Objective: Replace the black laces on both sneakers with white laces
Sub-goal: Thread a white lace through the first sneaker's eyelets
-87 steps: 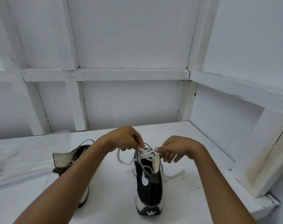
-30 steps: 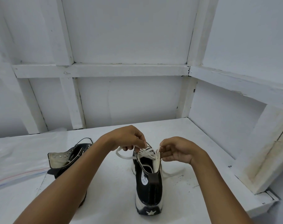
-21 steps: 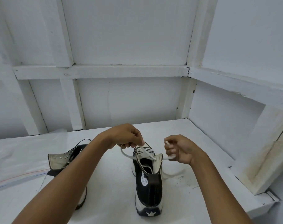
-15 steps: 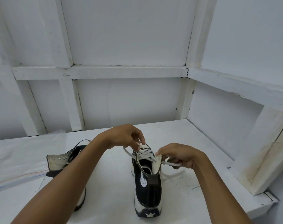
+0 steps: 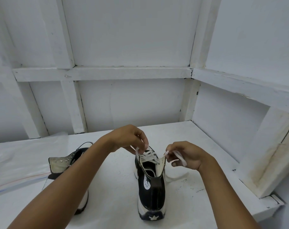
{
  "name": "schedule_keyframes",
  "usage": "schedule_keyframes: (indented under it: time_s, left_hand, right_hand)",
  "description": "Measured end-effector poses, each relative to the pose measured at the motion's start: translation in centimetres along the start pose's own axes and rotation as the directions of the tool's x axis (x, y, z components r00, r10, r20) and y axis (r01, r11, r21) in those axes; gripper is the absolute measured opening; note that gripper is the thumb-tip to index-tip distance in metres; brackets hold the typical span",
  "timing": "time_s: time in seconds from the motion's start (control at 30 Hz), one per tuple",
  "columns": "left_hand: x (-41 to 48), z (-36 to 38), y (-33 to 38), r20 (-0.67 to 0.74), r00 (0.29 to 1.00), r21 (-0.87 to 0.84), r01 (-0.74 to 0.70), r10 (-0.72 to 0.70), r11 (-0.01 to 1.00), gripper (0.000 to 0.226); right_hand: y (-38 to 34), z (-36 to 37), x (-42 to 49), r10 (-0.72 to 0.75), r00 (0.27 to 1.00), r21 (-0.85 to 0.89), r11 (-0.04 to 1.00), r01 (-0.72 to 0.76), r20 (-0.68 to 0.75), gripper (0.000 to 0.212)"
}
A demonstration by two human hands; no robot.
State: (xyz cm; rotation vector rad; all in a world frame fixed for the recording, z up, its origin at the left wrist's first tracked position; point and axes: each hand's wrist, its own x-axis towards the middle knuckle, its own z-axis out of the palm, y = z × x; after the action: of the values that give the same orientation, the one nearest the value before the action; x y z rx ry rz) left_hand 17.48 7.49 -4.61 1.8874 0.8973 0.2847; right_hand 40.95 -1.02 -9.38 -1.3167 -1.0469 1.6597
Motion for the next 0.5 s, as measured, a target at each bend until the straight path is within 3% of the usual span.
schedule_keyframes:
  time_s: [0.1,0.2,0.33,0.5]
  left_hand:
    - [0.1,0.6,0.1,0.033,0.999,0.009,-0.017,0.016,1.000,0.010]
    - [0.3,1.1,0.1,0.067,0.997,0.020,-0.042,0.040,0.999,0.011]
    - [0.5,1.5,-0.1,0.092,0.995,0.111,-0.052,0.042,0.992,0.018]
    - [0.6,1.6,0.2,0.116,0.993,0.202,-0.044,0.020,0.978,0.017]
  right_hand:
    - [-0.2,0.3,0.1,-0.019,0.999,0.337,0.941,0.034,-0.048,0.017]
    - [-0.1,0.8,0.1,-0.008,0.999,0.386,0.922,0.026,-0.049,0.021]
    - [0.3,0.7,0.2,0.033,0.997,0.220,0.975,-0.016,-0.075,0.023]
    - [0.5,0.9,-0.7,0.026,0.999,-0.233,0.972,-0.031,-0.026,0.009]
